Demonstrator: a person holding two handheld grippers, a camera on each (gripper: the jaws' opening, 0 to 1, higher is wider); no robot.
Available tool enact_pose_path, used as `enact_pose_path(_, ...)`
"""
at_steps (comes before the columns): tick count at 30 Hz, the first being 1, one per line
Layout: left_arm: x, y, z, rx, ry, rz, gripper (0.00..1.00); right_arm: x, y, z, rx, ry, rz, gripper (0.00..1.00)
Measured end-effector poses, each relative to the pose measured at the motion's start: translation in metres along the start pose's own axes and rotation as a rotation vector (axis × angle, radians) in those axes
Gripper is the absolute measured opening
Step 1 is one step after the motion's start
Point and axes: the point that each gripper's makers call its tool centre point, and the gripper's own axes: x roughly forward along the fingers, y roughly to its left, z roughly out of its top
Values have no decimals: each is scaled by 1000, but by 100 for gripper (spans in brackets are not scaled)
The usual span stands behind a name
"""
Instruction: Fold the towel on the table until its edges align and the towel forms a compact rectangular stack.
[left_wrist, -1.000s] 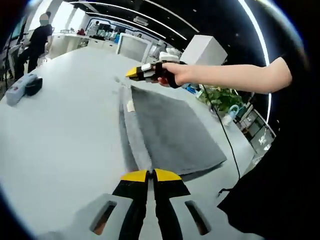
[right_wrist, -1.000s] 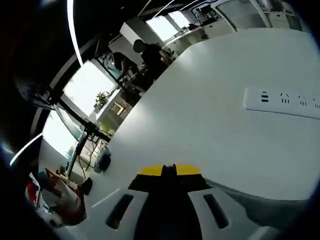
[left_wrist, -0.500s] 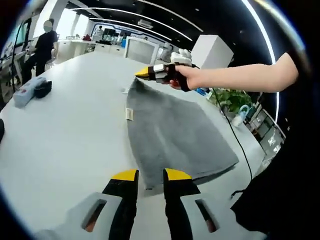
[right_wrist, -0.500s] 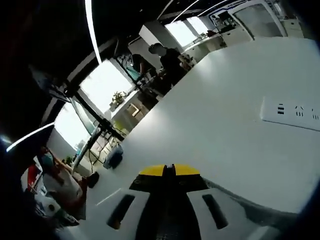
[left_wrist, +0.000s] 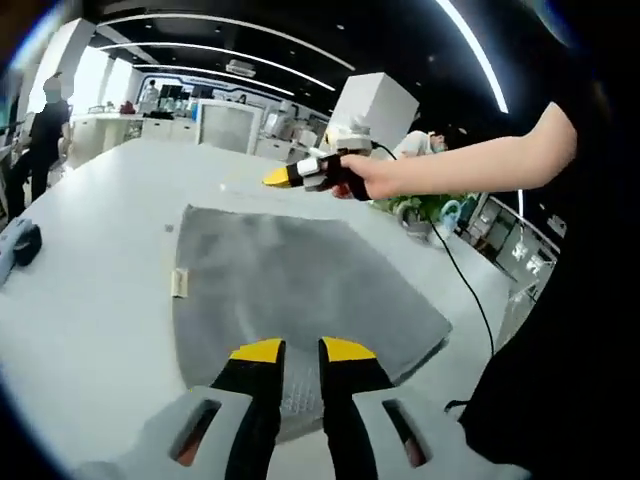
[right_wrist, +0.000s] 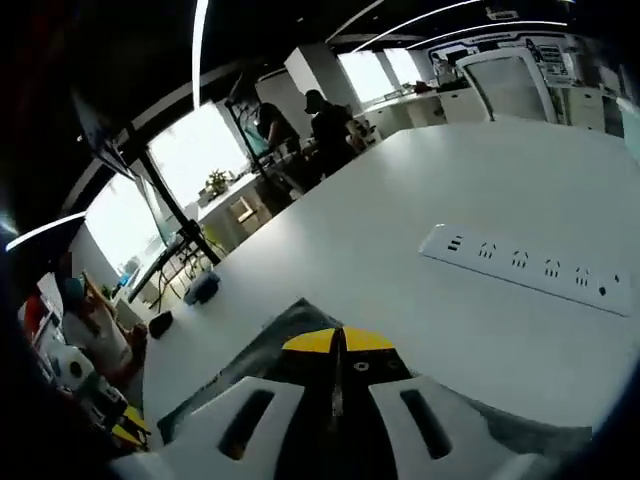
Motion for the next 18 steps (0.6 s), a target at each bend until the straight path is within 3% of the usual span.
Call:
enact_pose_path(7, 27, -46, 5, 119, 42, -160, 1, -32, -25, -7, -16, -13, -38, 0)
enact_pose_path(10, 40, -64, 3, 181, 103, -232, 1, -45, -38, -17, -15, 19, -89, 0)
enact_pose_path(12, 49, -81, 3, 239, 135, -316, 1, -50, -40, -21, -86, 28, -78, 0)
enact_pose_path(16, 66, -104, 5, 347, 169, -426, 1, -59, -47, -40, -194, 110, -112, 0)
enact_pose_path(18, 75, -109, 5, 345, 188, -436, 1, -62, -50, -56, -288, 210, -93, 0)
